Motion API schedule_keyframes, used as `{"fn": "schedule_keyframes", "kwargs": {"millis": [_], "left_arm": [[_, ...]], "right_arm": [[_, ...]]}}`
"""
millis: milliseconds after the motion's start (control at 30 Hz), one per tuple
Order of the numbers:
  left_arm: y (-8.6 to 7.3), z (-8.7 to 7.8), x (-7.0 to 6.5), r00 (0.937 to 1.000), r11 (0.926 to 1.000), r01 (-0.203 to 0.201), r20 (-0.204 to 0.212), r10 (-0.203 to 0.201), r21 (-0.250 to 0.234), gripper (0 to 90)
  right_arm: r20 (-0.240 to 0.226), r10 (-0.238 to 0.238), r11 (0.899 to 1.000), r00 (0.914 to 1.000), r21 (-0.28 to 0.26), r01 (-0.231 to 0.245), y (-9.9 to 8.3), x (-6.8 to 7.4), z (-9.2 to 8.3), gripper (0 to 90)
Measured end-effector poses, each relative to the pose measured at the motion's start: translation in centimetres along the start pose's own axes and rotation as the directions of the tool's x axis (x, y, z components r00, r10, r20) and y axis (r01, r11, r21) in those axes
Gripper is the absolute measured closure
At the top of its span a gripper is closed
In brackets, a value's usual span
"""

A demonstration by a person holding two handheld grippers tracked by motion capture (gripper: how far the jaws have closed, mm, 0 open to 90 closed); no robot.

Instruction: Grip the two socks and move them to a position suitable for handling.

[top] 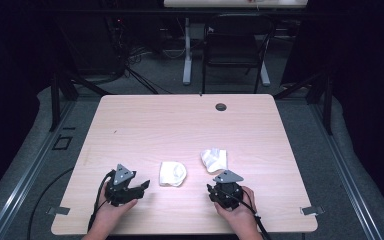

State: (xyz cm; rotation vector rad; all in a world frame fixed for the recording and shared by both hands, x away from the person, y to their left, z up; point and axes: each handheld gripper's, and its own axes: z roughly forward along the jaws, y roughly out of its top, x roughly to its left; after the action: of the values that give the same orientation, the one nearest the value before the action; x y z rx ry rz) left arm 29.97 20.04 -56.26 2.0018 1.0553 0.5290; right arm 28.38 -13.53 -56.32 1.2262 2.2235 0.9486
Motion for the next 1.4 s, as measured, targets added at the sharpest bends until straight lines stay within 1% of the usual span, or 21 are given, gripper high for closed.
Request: {"fn": "schedule_keyframes", "kwargs": {"millis": [67, 100, 167, 200, 233, 300, 367, 467, 567, 633, 767, 867, 933, 967, 1067, 1133, 1233, 1267, 1300, 1367, 1400], "left_arm": [[0.1, 0.0, -0.2, 1.0, 0.9999, -0.004, 0.0, 0.004, -0.013, 38.5], [0.1, 0.0, -0.3, 0.9999, 0.9999, -0.011, -0.01, 0.011, -0.007, 39.0], [0.1, 0.1, -0.5, 0.9984, 0.9997, -0.026, -0.05, 0.026, 0.003, 41.5], [0.1, 0.1, -0.5, 0.9977, 0.9996, -0.022, -0.064, 0.023, 0.017, 41.6], [0.1, 0.1, -0.5, 0.9979, 0.9998, -0.013, -0.063, 0.014, 0.017, 43.6], [0.1, 0.2, -0.3, 0.9991, 1.0, 0.004, -0.043, -0.004, -0.001, 47.1], [0.2, 0.3, -0.3, 0.9987, 1.0, 0.002, -0.051, -0.002, -0.005, 48.2], [0.4, 0.6, -0.4, 0.9996, 0.9999, 0.013, -0.024, -0.013, 0.003, 50.0], [0.8, 0.9, -0.6, 0.9997, 0.9996, 0.023, -0.004, -0.023, 0.019, 55.3], [1.0, 1.1, -0.9, 0.9994, 0.9992, 0.031, 0.013, -0.031, 0.024, 56.4], [1.7, 1.4, -1.5, 0.9992, 0.9995, 0.024, 0.031, -0.025, 0.02, 58.4], [2.3, 1.8, -2.0, 0.9987, 0.9997, 0.02, 0.047, -0.021, 0.016, 59.6], [2.7, 2.1, -2.4, 0.9976, 0.9997, 0.017, 0.067, -0.018, 0.016, 61.2], [2.8, 2.2, -2.7, 0.9976, 0.9998, 0.008, 0.068, -0.009, 0.017, 61.3], [3.2, 2.9, -3.4, 0.9977, 0.9996, -0.018, 0.065, 0.016, 0.024, 62.2], [3.3, 3.3, -3.7, 0.9973, 0.9994, -0.019, 0.071, 0.017, 0.03, 62.7], [3.6, 4.0, -4.1, 0.9972, 0.9991, -0.024, 0.072, 0.021, 0.035, 64.4], [3.7, 4.2, -4.2, 0.9971, 0.9987, -0.031, 0.071, 0.028, 0.04, 64.7], [3.7, 4.5, -4.4, 0.9972, 0.9985, -0.028, 0.071, 0.025, 0.046, 65.2], [3.8, 5.0, -4.7, 0.9969, 0.9973, -0.046, 0.067, 0.042, 0.057, 66.2], [3.8, 5.3, -4.9, 0.9968, 0.9973, -0.045, 0.069, 0.041, 0.057, 66.6]], "right_arm": [[0.001, 0.002, 1.0, 1.0, -0.011, -0.002, 0.0, 0.1, 0.0, 62.3], [0.0, 0.0, 1.0, 1.0, -0.013, 0.0, 0.0, 0.2, -0.1, 62.8], [-0.006, -0.001, 1.0, 1.0, -0.02, 0.0, 0.0, 0.2, -0.1, 64.2], [-0.006, -0.001, 1.0, 1.0, -0.013, 0.001, 0.1, 0.1, -0.1, 65.6], [-0.005, 0.006, 1.0, 1.0, -0.007, -0.006, 0.1, 0.1, -0.2, 67.3], [-0.009, 0.007, 1.0, 0.9999, -0.011, -0.007, 0.1, 0.0, -0.2, 69.3], [-0.01, 0.012, 1.0, 0.9999, -0.023, -0.012, 0.1, -0.1, -0.2, 70.3], [-0.006, 0.017, 0.999, 0.9998, -0.041, -0.017, 0.1, -0.1, -0.5, 71.2], [-0.005, 0.013, 0.999, 0.9999, -0.039, -0.013, 0.2, 0.0, -0.7, 71.7], [-0.009, 0.017, 0.999, 0.9998, -0.043, -0.018, 0.2, 0.0, -0.6, 72.0], [-0.006, 0.014, 0.999, 0.9999, -0.04, -0.014, 0.2, 0.0, -0.7, 72.0], [-0.003, 0.009, 0.999, 1.0, -0.048, -0.009, 0.2, 0.0, -0.7, 69.6], [0.014, 0.004, 0.998, 0.9999, -0.059, -0.003, 0.1, 0.0, -0.7, 68.0], [0.02, 0.005, 0.998, 0.9998, -0.06, -0.004, 0.2, 0.1, -0.8, 67.6], [0.003, 0.013, 0.996, 0.9999, -0.085, -0.013, 0.3, 0.0, -1.1, 66.8], [-0.016, 0.021, 0.997, 0.9996, -0.08, -0.022, 0.3, -0.1, -1.0, 66.2], [-0.028, 0.035, 0.995, 0.999, -0.095, -0.038, 0.2, -0.3, -1.0, 63.3], [-0.054, 0.053, 0.994, 0.9971, -0.095, -0.058, 0.2, -0.4, -1.0, 62.5], [-0.067, 0.062, 0.993, 0.9958, -0.099, -0.069, 0.2, -0.5, -1.0, 62.8], [-0.074, 0.067, 0.992, 0.9951, -0.102, -0.074, 0.1, -0.6, -1.0, 63.9], [-0.072, 0.068, 0.992, 0.9951, -0.106, -0.075, 0.1, -0.6, -1.0, 64.1]]}}
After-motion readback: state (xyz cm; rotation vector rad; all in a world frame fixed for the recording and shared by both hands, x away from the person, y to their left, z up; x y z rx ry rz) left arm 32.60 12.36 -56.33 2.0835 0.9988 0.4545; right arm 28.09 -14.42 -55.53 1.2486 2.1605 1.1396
